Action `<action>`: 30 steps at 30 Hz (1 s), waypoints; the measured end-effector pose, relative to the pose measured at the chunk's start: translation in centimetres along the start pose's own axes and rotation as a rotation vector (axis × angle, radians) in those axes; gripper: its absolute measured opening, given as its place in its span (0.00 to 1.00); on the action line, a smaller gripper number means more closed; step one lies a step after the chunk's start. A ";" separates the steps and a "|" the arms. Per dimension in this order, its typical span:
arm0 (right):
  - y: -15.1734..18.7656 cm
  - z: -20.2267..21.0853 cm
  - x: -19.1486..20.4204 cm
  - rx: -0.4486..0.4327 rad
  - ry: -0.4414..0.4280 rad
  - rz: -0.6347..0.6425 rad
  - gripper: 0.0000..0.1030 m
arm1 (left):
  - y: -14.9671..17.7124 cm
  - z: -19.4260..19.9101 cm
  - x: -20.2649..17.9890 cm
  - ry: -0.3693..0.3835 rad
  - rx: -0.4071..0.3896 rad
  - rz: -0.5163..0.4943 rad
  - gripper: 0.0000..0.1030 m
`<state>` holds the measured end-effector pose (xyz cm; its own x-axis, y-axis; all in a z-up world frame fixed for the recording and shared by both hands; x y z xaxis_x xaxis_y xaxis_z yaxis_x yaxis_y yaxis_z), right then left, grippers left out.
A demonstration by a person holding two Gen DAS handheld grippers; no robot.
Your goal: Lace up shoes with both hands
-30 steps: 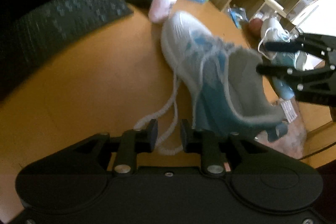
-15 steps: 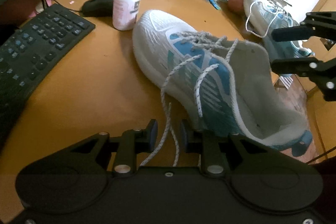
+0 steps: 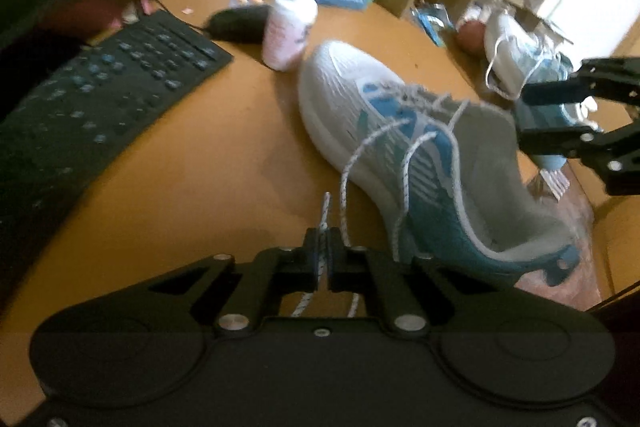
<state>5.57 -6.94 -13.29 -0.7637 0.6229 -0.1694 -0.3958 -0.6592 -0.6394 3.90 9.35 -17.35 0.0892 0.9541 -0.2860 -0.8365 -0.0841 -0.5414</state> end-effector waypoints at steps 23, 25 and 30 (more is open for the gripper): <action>-3.2 0.7 -2.4 -0.230 -0.428 -0.587 0.03 | -4.1 3.0 -11.4 0.059 -0.147 -0.316 0.01; -3.0 0.7 -2.5 -0.237 -0.421 -0.590 0.03 | -4.1 3.0 -11.5 0.057 -0.145 -0.319 0.03; -2.7 0.9 -3.4 -0.255 -0.432 -0.650 0.03 | -4.3 3.3 -11.9 0.048 -0.161 -0.340 0.28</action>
<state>8.76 -7.62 -10.35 -0.5716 0.5959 0.5641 -0.7385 -0.0739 -0.6702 4.67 -0.69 -9.02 0.3753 0.9212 -0.1029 -0.6596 0.1874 -0.7278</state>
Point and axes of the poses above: each gripper's, at about its wrist camera, not at the fingertips, and z roughly against the way its jaws point, x to its left, y to its underside, the point moved 9 cm from there along -z, roughly the way its jaws point, and after that the axes turned 8 degrees about z, right-handed, at the moved point
